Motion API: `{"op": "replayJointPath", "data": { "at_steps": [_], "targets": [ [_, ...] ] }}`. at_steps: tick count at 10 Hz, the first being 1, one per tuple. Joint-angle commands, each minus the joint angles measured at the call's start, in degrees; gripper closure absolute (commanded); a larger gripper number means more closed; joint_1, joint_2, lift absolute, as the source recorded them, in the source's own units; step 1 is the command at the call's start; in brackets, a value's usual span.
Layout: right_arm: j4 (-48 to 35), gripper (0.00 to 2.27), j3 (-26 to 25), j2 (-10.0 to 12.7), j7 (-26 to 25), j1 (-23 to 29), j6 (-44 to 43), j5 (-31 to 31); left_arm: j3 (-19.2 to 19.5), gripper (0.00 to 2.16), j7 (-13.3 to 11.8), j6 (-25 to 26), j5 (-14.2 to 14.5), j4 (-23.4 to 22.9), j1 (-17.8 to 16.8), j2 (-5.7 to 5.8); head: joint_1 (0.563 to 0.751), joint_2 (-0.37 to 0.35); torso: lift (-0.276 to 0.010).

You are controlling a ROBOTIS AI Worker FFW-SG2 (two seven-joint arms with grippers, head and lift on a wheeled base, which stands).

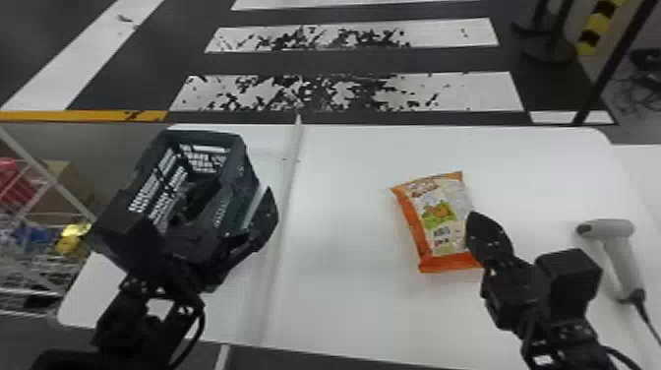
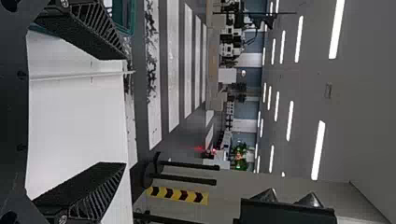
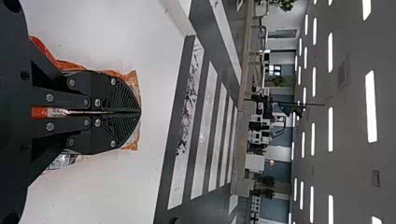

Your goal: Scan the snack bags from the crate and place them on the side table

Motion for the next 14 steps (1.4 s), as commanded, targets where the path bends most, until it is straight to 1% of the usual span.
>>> {"op": "replayJointPath", "data": {
  "at_steps": [1, 2, 4, 6, 7, 9, 12, 14],
  "targets": [
    [0.0, 2.25, 0.0, -0.2, 0.6, -2.7, 4.9, 0.6, -0.4, 0.07, -0.2, 0.0, 0.1, 0.0, -0.2, 0.45, 0.695, 0.137, -0.081],
    [0.7, 2.25, 0.4, -0.4, 1.5, -5.2, 8.4, 1.0, -0.3, 0.08, -0.2, -0.2, 0.5, -0.3, 0.3, 0.63, 0.695, 0.131, -0.081],
    [4.7, 2.25, 1.2, -0.2, 4.7, -10.5, 11.4, 0.5, 0.1, 0.08, -0.4, -0.7, 0.7, -1.1, 2.0, 0.63, 0.695, 0.129, -0.081],
    [11.3, 2.25, 1.9, 0.0, 8.2, -15.7, 10.2, -0.9, 0.1, 0.08, -0.5, -1.2, 0.7, -1.5, 2.7, 0.63, 0.695, 0.144, -0.081],
    [15.4, 2.25, 2.2, 0.1, 9.1, -17.9, 7.9, -1.0, 0.1, 0.08, -0.5, -1.2, 0.7, -1.8, 3.1, 0.63, 0.695, 0.148, -0.081],
    [22.2, 2.25, 3.4, 0.2, 9.7, -22.2, 6.5, -0.6, 0.1, 0.08, -0.4, -1.2, 0.7, -1.9, 3.4, 0.63, 0.695, 0.148, -0.081],
    [31.5, 2.25, 4.7, 0.5, 9.7, -26.4, 4.9, 0.6, 0.2, 0.09, -0.4, -1.2, 0.7, -1.6, 3.5, 0.63, 0.695, 0.141, -0.081],
    [34.2, 2.25, 4.3, 0.5, 9.0, -26.1, 2.2, 0.7, 0.2, 0.09, -0.4, -1.0, 0.7, -0.9, 3.0, 0.63, 0.695, 0.132, -0.081]
  ]
}}
